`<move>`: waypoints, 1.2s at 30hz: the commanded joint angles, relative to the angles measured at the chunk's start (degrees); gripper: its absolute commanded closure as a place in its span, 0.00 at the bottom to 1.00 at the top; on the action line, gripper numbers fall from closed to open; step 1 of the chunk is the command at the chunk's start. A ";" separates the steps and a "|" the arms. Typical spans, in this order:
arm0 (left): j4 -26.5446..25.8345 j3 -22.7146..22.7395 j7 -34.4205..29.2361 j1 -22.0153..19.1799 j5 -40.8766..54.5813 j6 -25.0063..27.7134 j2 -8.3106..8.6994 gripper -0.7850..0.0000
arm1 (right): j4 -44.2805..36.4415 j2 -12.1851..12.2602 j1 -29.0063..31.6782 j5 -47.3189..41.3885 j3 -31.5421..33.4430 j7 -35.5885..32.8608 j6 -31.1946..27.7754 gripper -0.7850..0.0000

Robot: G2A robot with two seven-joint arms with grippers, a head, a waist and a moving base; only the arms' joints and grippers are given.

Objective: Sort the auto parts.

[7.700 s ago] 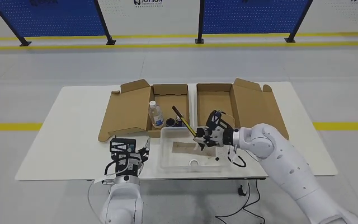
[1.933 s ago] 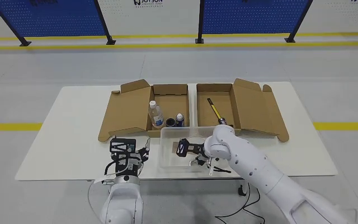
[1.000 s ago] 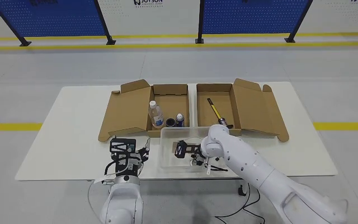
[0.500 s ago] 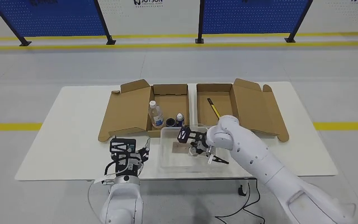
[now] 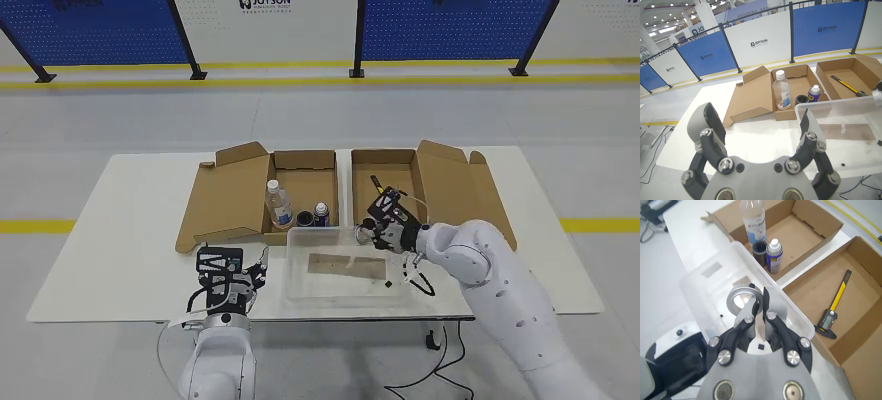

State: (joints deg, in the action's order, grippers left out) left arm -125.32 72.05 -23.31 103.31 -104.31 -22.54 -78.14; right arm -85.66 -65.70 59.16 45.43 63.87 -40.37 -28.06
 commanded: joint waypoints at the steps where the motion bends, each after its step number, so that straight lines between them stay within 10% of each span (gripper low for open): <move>1: 0.00 0.00 0.00 0.00 0.00 0.00 0.00 0.00 | 0.15 0.15 2.48 -3.19 1.80 4.20 0.05 1.00; 13: 0.00 0.00 0.00 0.00 0.00 0.00 0.00 0.00 | -0.03 0.24 7.13 -4.62 3.72 12.95 3.79 1.00; 36: 0.00 0.00 0.00 0.00 0.00 0.00 0.00 0.00 | 0.03 0.51 0.82 14.22 4.49 9.26 15.16 1.00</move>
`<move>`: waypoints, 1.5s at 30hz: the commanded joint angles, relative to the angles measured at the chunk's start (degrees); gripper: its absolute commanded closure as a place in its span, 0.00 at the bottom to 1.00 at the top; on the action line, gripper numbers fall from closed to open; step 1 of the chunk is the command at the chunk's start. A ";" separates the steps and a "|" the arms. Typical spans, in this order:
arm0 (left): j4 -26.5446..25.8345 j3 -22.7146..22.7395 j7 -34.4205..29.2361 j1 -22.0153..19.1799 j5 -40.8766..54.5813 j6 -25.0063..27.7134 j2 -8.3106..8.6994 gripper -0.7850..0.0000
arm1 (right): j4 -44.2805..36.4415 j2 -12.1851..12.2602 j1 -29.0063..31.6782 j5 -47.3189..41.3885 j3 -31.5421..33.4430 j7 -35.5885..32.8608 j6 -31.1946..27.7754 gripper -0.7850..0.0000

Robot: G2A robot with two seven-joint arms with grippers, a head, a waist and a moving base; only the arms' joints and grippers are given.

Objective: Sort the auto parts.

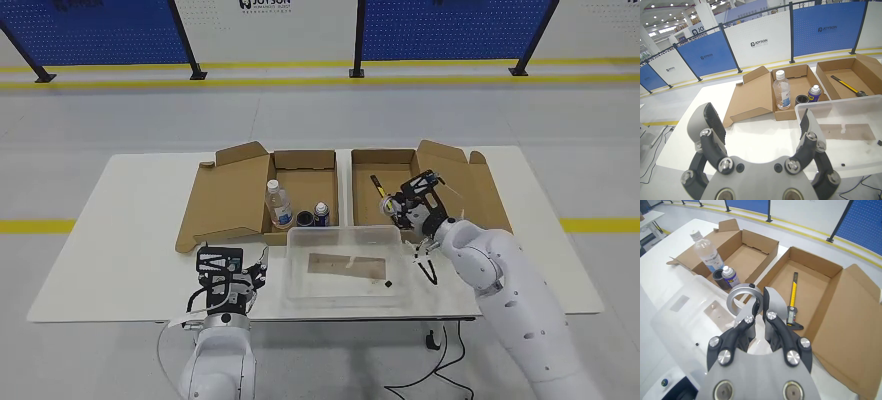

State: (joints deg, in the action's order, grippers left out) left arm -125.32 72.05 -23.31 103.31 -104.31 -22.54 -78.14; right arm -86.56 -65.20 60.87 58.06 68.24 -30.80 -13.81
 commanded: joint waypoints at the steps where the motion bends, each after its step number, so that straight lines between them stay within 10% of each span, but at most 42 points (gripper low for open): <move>1: 0.00 0.00 0.00 0.00 0.00 0.00 0.00 0.00 | 1.76 -0.01 -1.70 2.73 0.09 -0.56 1.48 1.00; 30: 0.00 0.00 0.00 0.00 0.00 0.00 0.00 0.00 | 47.30 -10.87 -28.39 2.58 -22.35 -1.00 -5.27 1.00; 45: 0.00 0.00 0.00 0.00 0.00 0.00 0.00 0.00 | 57.43 -14.73 -32.92 1.82 -25.52 1.54 -9.00 0.79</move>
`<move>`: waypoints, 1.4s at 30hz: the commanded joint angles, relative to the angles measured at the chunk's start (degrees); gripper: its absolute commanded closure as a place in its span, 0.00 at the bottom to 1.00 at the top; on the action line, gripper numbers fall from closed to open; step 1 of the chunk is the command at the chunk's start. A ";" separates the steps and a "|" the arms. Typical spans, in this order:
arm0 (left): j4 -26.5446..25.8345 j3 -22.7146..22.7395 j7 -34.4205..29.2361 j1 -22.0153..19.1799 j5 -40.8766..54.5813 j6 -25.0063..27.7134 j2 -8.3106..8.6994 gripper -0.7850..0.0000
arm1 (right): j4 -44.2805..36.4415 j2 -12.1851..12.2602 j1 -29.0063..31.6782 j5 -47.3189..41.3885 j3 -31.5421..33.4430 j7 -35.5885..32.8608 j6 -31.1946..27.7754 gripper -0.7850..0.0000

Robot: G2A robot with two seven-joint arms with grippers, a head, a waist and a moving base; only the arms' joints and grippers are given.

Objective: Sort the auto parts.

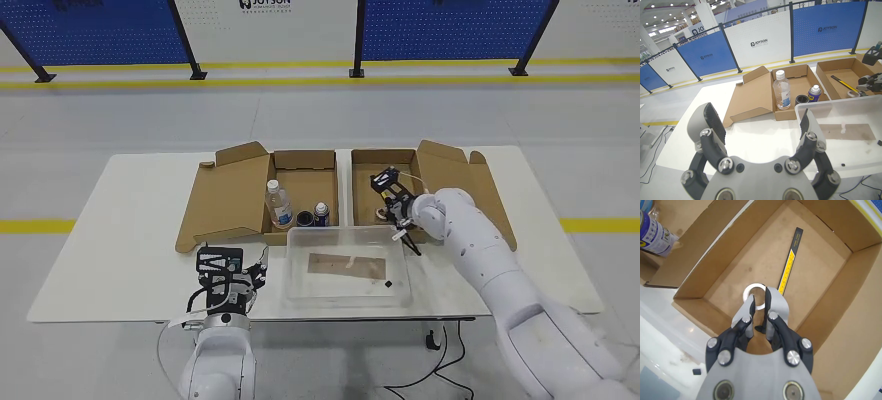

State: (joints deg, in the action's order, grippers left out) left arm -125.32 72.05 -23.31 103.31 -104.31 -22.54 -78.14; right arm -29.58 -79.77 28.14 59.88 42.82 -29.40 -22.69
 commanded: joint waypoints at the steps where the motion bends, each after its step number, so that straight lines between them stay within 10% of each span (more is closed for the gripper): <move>1: 0.00 0.00 0.00 0.00 0.00 0.00 0.00 0.00 | 0.90 -0.33 -0.37 -0.06 -0.15 0.41 -0.28 0.79; 8: 0.00 0.00 0.00 0.00 0.00 0.00 0.00 0.00 | 2.53 -0.81 -1.49 -1.51 0.94 5.14 -0.41 0.68; 9: 0.00 0.00 0.00 0.00 0.00 0.00 0.00 0.00 | 2.25 -0.76 -1.45 -2.11 1.40 6.20 -0.32 0.60; 11: 0.00 0.00 0.00 0.00 0.00 0.00 0.00 0.00 | 1.37 -0.41 -1.30 -2.60 2.40 8.52 0.07 0.00; 24: 0.00 0.00 0.00 0.00 0.00 0.00 0.00 0.00 | -13.49 5.90 4.11 0.43 12.46 17.42 -1.29 0.00; 42: 0.00 0.00 0.00 0.00 0.00 0.00 0.00 0.00 | -63.81 13.67 43.05 -2.22 36.98 13.86 6.66 0.00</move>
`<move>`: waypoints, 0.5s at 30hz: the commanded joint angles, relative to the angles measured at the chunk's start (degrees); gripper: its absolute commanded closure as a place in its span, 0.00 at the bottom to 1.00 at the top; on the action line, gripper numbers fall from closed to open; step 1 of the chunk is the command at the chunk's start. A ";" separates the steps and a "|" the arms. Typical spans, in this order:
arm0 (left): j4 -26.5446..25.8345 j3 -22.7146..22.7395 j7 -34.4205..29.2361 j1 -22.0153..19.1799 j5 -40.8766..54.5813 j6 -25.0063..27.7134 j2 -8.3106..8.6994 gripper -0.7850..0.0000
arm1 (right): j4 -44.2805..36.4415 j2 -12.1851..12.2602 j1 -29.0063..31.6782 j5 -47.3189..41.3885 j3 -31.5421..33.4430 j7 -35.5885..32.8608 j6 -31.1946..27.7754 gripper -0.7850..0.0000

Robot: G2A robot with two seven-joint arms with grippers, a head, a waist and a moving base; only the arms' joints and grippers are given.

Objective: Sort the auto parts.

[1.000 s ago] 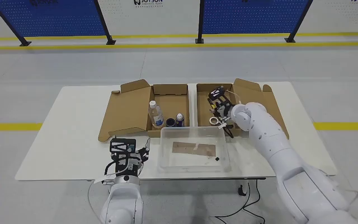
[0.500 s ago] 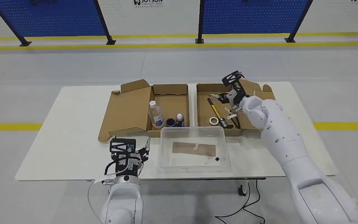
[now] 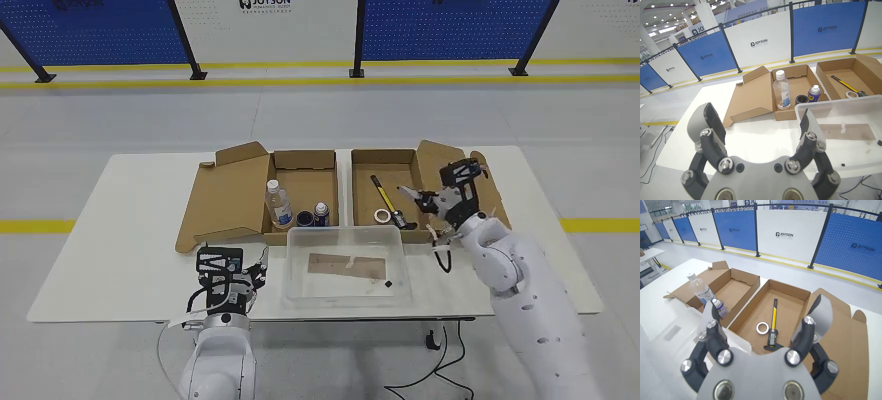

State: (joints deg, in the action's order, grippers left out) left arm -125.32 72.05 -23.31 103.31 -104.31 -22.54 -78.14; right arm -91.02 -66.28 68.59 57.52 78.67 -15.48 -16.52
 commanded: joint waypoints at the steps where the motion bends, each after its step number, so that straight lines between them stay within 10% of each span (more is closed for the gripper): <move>1: 0.00 0.00 0.00 0.00 0.00 0.00 0.00 0.00 | -4.72 0.33 4.72 0.40 2.02 -0.29 1.31 0.00; 15: 0.00 0.00 0.00 0.00 0.00 0.00 0.00 0.00 | -22.65 0.89 24.10 2.10 8.90 -0.41 9.32 0.00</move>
State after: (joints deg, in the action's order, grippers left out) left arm -125.32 72.05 -23.31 103.31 -104.31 -22.54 -78.14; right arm -113.30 -65.38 92.21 59.98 87.47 -15.57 -7.21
